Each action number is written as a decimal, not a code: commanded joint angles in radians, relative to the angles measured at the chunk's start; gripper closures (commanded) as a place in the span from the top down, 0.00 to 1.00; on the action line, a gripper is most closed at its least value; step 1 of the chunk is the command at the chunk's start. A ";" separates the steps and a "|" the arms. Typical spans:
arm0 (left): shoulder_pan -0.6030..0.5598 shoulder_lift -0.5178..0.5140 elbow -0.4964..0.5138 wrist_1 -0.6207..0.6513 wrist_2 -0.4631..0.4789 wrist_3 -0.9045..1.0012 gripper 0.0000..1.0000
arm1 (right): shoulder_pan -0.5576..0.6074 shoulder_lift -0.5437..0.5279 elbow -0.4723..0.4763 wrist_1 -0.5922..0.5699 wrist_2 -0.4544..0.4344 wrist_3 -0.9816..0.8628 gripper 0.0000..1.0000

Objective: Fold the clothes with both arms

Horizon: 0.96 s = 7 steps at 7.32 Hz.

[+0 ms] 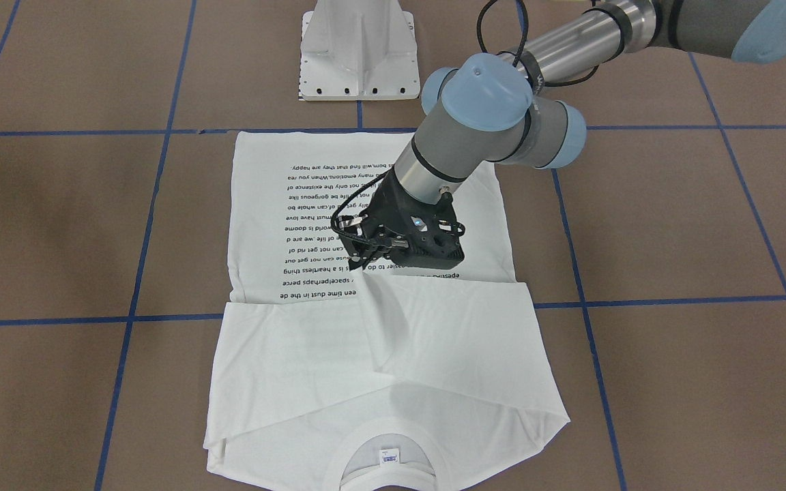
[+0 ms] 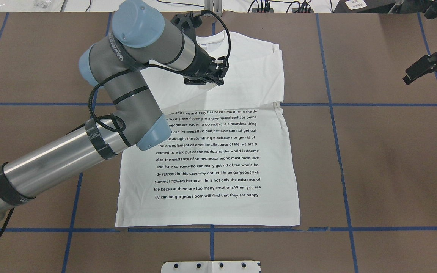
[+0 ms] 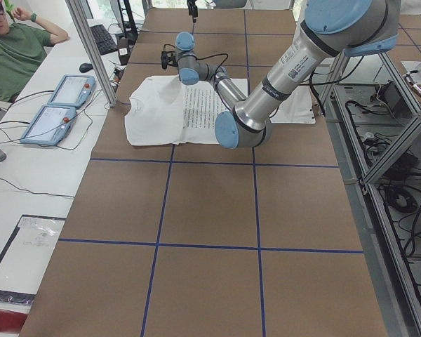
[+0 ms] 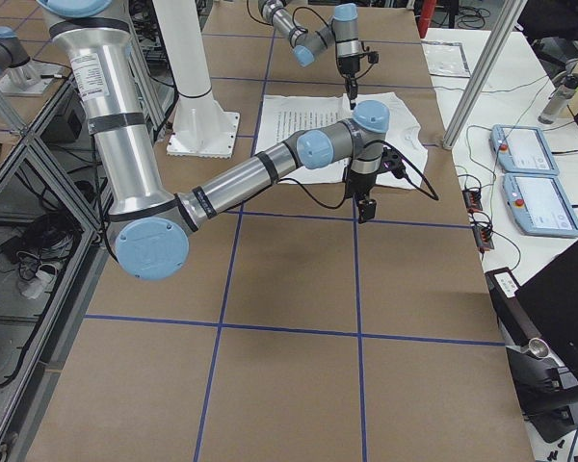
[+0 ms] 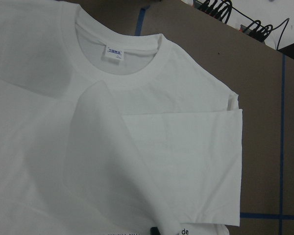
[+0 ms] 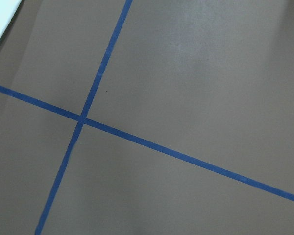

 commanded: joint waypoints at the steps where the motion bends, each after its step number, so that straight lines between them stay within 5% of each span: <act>1: 0.060 -0.013 0.067 -0.089 0.024 0.036 0.00 | 0.000 0.001 0.000 -0.002 0.000 0.001 1.00; 4: 0.120 -0.042 0.103 -0.115 0.064 0.038 0.07 | 0.000 0.001 -0.002 0.000 0.000 0.001 1.00; 5: 0.152 -0.039 0.107 -0.135 0.073 0.039 0.99 | 0.000 -0.001 -0.002 0.000 0.000 0.001 1.00; 7: 0.154 -0.022 0.074 -0.105 0.070 0.047 1.00 | -0.003 0.014 -0.003 0.000 -0.002 0.030 1.00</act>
